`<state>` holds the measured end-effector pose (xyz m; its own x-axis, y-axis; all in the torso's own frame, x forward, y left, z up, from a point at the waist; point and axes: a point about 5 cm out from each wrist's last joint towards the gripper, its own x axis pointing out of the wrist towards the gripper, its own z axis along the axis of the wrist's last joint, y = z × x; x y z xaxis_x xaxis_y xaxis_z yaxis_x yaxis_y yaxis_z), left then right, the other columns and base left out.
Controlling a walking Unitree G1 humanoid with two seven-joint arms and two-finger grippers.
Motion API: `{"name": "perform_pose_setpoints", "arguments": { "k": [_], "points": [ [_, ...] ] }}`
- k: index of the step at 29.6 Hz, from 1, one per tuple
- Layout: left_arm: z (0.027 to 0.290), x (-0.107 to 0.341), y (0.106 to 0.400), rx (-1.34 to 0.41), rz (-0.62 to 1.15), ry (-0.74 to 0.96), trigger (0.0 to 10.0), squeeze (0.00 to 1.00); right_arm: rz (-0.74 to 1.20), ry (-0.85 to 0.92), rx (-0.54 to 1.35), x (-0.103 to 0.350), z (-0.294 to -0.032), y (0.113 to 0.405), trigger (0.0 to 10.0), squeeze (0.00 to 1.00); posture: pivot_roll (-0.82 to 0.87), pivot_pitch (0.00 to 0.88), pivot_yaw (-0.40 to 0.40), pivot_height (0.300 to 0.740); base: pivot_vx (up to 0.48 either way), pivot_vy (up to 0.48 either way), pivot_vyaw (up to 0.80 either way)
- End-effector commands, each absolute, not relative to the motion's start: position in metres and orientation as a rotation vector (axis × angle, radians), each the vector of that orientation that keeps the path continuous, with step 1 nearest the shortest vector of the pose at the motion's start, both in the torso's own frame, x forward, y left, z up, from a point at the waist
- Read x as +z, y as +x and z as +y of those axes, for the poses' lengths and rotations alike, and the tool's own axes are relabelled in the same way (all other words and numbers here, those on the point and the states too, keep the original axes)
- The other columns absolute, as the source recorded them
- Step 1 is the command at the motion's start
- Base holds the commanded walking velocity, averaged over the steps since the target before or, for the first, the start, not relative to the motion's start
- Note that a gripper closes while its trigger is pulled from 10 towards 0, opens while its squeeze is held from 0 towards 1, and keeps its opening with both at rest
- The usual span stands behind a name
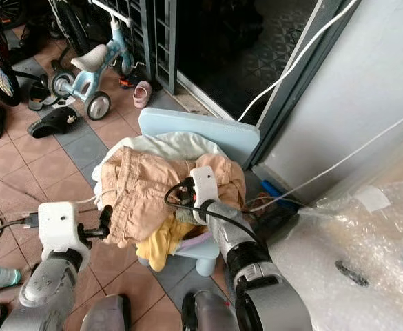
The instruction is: Clothes washing
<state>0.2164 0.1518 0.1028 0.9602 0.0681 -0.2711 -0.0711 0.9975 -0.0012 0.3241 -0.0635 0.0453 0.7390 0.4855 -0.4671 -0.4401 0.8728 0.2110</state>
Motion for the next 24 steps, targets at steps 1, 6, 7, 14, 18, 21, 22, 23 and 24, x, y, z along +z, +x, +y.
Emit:
{"name": "perform_pose_setpoints", "arguments": {
  "k": [1, 6, 7, 14, 18, 21, 22, 23, 24],
  "points": [
    [0.153, 0.099, 0.217, 0.077, 0.282, -0.007, 10.0, 0.0, 0.522, 0.123, 0.522, 0.05, -0.06, 0.326, 0.0, 0.0, 0.08, 0.079, -0.116, 0.74, 0.0, 0.0, 0.0],
    [0.149, 0.106, 0.237, 0.076, 0.223, -0.016, 10.0, 0.0, 0.472, 0.195, 0.476, 0.066, -0.073, 0.34, 0.0, 0.0, 0.12, 0.013, -0.14, 0.74, 0.0, 0.0, 0.0],
    [0.149, 0.107, 0.238, 0.079, 0.218, -0.021, 10.0, 0.0, 0.471, 0.206, 0.469, 0.067, -0.076, 0.341, 0.0, 0.0, 0.12, 0.013, -0.14, 0.74, 0.0, 0.0, 0.0],
    [0.166, 0.099, 0.229, 0.114, 0.23, 0.013, 10.0, 0.0, 0.417, 0.246, 0.49, 0.077, -0.069, 0.337, 0.0, 0.0, 0.13, 0.0, -0.152, 0.74, 0.0, 0.0, 0.0],
    [0.169, 0.093, 0.22, 0.09, 0.242, 0.034, 10.0, 0.0, 0.419, 0.256, 0.509, 0.07, -0.066, 0.325, 0.0, 0.0, 0.15, 0.0, -0.154, 0.74, 0.0, 0.0, 0.0],
    [0.163, 0.089, 0.224, 0.087, 0.247, 0.018, 10.0, 0.0, 0.466, 0.242, 0.507, 0.059, -0.073, 0.318, 0.0, 0.0, 0.16, 0.0, -0.156, 0.74, 0.0, 0.0, 0.0],
    [0.16, 0.088, 0.227, 0.089, 0.251, 0.011, 10.0, 0.0, 0.469, 0.233, 0.503, 0.059, -0.076, 0.319, 0.0, 0.0, 0.16, 0.0, -0.148, 0.74, 0.0, 0.0, 0.0],
    [0.151, 0.094, 0.236, 0.063, 0.237, -0.006, 10.0, 0.0, 0.445, 0.219, 0.506, 0.07, -0.079, 0.325, 0.0, 0.0, 0.15, 0.0, -0.144, 0.74, 0.0, 0.0, 0.0],
    [0.147, 0.1, 0.24, 0.045, 0.22, -0.009, 10.0, 0.0, 0.427, 0.216, 0.508, 0.077, -0.08, 0.329, 0.0, 0.0, 0.15, 0.0, -0.146, 0.74, 0.0, 0.0, 0.0]
  ]
}}
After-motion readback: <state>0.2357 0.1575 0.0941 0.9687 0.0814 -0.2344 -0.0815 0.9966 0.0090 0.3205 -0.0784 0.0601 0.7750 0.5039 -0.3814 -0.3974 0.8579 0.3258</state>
